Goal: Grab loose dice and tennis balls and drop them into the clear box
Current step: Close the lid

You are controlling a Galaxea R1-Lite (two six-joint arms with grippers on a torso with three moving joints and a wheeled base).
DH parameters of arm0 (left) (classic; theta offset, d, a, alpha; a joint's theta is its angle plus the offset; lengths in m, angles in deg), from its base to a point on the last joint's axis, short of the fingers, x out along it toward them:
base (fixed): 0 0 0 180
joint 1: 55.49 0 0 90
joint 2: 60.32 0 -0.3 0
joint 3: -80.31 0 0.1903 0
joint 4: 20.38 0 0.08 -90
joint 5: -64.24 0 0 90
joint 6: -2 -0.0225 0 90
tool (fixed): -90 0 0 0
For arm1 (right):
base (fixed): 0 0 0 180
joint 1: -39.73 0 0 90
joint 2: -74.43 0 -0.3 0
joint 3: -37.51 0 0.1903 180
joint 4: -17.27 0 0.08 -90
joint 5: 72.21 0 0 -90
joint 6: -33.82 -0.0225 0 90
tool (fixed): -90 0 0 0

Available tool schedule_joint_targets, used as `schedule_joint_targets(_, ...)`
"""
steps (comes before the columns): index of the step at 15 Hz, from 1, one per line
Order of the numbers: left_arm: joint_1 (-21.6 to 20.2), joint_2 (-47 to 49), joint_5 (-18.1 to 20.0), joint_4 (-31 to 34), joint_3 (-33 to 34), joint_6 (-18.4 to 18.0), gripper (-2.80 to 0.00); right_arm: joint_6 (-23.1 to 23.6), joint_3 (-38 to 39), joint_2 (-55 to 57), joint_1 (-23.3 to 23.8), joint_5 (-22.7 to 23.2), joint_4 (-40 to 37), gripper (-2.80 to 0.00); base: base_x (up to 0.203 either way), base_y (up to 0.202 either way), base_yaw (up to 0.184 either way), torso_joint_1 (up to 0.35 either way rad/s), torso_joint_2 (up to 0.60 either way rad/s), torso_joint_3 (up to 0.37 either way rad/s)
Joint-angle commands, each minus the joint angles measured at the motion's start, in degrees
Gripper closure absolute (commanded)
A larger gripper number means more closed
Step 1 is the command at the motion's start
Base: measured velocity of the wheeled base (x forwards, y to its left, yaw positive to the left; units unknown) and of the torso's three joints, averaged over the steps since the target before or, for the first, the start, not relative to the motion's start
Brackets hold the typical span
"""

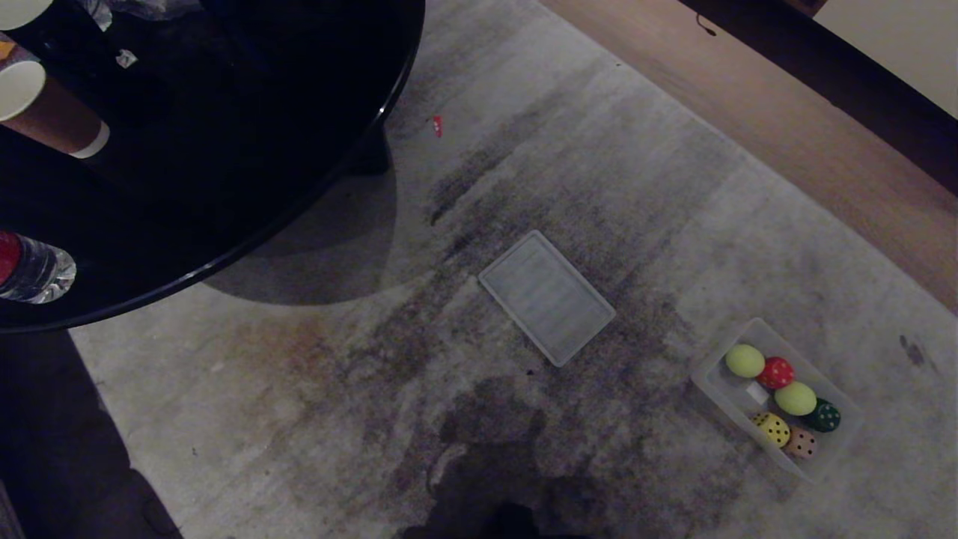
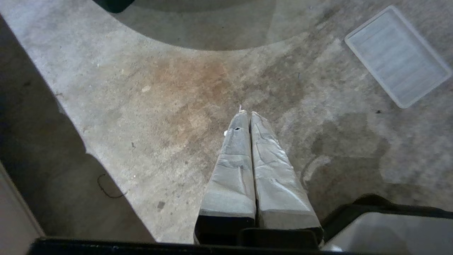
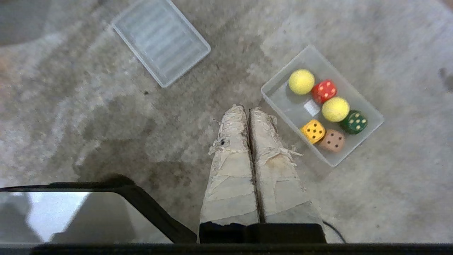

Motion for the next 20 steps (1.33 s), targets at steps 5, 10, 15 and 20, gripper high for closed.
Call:
schedule_joint_targets(5,0.1,0.1,0.0,0.0,0.1,0.0,0.0,-0.1,0.0,0.1,0.0,0.0,0.0,0.0,0.0,0.0,0.0,-0.092,0.34,0.24)
schedule_joint_targets(10,0.1,0.1,0.0,0.0,0.1,0.0,0.0,-0.1,0.0,0.1,0.0,0.0,0.0,0.0,0.0,0.0,0.0,-0.014,0.04,0.032)
schedule_joint_targets(15,0.1,0.1,0.0,0.0,0.1,-0.2,0.0,0.0,0.0,0.1,0.0,0.0,0.1,0.0,0.0,0.0,0.0,0.0,0.0,0.0)
schedule_joint_targets(20,0.1,0.1,0.0,0.0,0.1,-0.2,0.0,-0.2,0.0,0.1,0.0,-0.1,0.0,0.0,0.0,0.0,0.0,0.0,0.0,0.0)
